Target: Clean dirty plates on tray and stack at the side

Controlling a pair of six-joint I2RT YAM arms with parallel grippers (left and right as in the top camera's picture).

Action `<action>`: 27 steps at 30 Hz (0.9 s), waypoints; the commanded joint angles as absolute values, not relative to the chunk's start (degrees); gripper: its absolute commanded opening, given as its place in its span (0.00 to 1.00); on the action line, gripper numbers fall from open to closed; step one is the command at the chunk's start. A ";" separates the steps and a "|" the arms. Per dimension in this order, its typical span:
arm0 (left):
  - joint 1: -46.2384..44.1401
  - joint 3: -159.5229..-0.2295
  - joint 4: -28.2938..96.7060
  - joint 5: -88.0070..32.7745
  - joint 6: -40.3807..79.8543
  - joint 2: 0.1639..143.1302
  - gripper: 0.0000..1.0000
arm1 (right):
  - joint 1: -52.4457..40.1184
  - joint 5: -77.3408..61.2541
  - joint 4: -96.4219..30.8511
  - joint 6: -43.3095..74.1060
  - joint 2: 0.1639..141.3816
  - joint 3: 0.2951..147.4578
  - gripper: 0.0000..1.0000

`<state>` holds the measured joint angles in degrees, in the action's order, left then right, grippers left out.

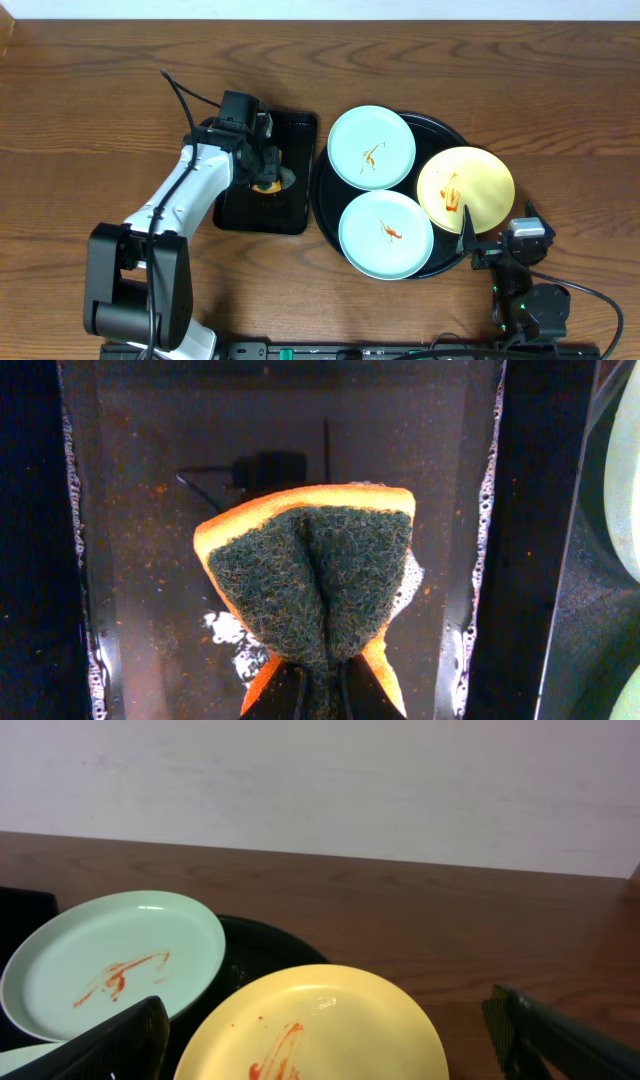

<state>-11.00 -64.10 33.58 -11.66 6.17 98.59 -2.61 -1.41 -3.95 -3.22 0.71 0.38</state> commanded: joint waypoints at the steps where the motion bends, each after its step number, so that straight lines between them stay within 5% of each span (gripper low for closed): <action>1: -11.11 -64.10 33.52 -10.90 6.24 97.91 0.08 | -3.05 -0.47 -4.12 -3.92 0.38 0.32 0.99; 15: -11.11 -64.10 33.76 -10.92 6.26 95.68 0.07 | -3.05 1.72 -1.41 -1.89 3.49 3.88 0.99; 27: -11.11 -64.10 34.39 -10.94 6.28 95.68 0.08 | -3.05 1.10 -15.03 6.39 31.20 25.56 0.99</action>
